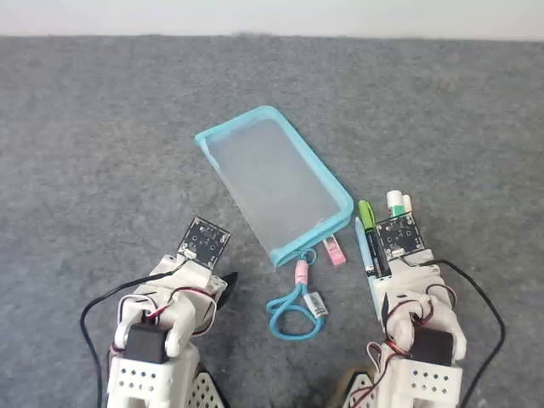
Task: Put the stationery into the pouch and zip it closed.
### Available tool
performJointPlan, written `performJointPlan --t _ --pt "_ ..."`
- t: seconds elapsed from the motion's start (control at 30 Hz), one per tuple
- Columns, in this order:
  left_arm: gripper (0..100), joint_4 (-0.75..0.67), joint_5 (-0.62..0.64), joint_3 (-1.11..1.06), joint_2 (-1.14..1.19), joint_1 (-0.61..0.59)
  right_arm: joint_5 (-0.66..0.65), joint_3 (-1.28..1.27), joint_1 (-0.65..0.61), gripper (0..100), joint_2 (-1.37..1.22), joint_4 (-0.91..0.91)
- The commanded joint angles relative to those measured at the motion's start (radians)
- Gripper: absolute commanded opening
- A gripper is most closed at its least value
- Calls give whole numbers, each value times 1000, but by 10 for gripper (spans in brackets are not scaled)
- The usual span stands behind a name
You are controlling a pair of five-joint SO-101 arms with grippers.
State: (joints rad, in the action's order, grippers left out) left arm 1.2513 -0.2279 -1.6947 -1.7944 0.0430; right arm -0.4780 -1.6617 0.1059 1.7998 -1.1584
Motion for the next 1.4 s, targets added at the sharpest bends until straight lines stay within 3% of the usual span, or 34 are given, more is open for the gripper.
performJointPlan --t 0.0,1.0,1.2,1.37 --pt "244 6 -6 8 -6 -5 9 -21 -8 17 12 -12" --pt "244 5 -20 8 -6 31 3 -21 -13 20 15 1" --pt "244 18 -364 8 -6 -167 3 -21 -12 20 15 1" --pt "244 26 -402 8 -6 -195 2 -17 8 17 13 81"
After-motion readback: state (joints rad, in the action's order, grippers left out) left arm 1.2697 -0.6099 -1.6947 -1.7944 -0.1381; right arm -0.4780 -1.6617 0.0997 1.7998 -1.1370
